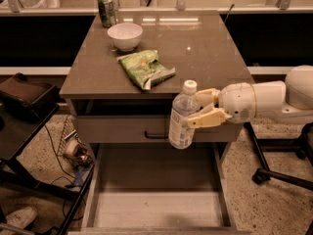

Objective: Pick blue plastic bottle from middle drawer and place on counter

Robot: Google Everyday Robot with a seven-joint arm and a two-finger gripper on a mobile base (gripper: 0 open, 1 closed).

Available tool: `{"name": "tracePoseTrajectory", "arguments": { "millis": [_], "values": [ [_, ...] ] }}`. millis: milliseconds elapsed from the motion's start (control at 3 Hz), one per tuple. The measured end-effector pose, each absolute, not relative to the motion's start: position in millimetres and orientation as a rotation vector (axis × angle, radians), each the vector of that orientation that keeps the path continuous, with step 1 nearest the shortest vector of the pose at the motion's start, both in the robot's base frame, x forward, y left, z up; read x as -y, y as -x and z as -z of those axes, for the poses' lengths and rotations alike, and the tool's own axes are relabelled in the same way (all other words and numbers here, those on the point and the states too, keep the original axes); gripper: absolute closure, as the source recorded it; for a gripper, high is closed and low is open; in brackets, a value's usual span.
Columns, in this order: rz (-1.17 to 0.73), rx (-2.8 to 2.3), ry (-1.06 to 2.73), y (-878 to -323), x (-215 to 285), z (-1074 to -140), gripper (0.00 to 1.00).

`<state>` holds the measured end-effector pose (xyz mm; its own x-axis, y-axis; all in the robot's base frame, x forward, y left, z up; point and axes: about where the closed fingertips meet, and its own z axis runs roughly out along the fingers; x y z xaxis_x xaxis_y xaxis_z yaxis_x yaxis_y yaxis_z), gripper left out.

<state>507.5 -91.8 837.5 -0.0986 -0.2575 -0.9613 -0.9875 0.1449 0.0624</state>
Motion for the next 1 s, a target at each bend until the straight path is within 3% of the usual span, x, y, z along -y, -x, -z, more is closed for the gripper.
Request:
{"name": "tracePoseTrajectory", "arguments": {
  "millis": [1000],
  "values": [
    [-0.842,-1.560,1.133,-573.5,115.4,-933.8,1.00]
  ]
}}
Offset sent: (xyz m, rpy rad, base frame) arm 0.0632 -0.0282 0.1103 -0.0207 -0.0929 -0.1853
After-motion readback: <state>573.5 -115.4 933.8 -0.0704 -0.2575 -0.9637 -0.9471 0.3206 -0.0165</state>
